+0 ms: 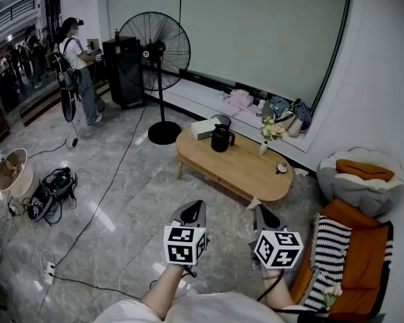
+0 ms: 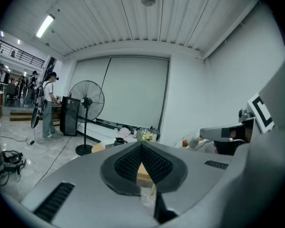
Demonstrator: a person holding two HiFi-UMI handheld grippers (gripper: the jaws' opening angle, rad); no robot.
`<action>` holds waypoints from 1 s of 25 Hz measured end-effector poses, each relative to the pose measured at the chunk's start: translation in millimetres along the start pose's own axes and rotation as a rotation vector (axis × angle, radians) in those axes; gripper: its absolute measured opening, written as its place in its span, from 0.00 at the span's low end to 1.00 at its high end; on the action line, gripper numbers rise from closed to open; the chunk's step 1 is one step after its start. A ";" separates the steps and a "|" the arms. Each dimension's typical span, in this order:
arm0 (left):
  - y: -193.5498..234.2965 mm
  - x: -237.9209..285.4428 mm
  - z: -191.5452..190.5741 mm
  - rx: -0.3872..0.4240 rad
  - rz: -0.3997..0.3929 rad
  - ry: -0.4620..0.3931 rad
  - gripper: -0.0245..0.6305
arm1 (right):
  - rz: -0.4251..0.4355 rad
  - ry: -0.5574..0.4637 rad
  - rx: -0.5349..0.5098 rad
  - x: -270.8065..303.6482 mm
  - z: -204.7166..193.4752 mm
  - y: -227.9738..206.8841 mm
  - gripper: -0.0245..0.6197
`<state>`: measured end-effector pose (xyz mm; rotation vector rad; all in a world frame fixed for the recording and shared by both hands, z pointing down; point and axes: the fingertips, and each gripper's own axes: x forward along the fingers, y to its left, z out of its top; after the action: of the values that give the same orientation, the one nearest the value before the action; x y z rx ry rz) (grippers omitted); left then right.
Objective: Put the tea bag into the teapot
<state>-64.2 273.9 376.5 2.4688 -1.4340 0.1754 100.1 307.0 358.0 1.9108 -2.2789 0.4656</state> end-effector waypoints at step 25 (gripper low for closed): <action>26.6 12.8 -0.9 0.019 -0.019 0.003 0.06 | -0.037 -0.006 0.081 15.0 -12.0 -1.3 0.09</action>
<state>-80.7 251.0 385.2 2.4958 -1.4140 0.1892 97.4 296.5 374.0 1.9908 -2.2578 0.5565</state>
